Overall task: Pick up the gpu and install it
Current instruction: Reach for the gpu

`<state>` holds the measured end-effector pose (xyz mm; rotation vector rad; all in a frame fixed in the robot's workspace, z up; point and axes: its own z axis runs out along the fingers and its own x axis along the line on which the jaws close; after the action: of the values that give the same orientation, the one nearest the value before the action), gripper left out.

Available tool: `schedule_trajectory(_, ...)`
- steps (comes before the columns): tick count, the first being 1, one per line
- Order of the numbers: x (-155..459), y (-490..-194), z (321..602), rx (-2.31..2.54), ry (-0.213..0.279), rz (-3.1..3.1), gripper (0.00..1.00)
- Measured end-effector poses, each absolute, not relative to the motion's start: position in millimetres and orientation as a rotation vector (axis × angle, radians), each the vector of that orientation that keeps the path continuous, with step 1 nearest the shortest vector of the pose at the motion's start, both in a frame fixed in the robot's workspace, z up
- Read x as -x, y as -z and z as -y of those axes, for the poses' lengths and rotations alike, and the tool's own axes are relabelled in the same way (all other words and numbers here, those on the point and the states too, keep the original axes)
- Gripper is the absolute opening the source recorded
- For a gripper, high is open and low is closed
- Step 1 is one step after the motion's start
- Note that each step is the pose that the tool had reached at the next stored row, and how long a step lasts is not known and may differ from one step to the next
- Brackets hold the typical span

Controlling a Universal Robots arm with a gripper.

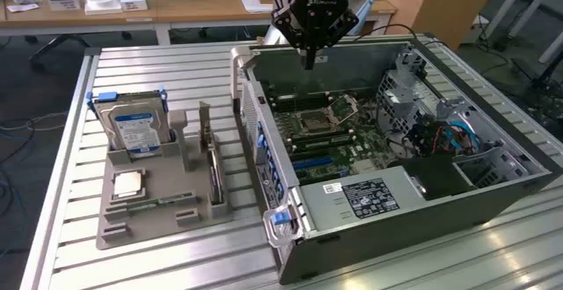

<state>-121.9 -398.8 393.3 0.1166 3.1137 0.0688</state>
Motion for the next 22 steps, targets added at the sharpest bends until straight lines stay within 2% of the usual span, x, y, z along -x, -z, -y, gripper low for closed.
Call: schedule_trajectory(22, 135, -393, 399, -0.117, -0.069, -3.114, 0.11)
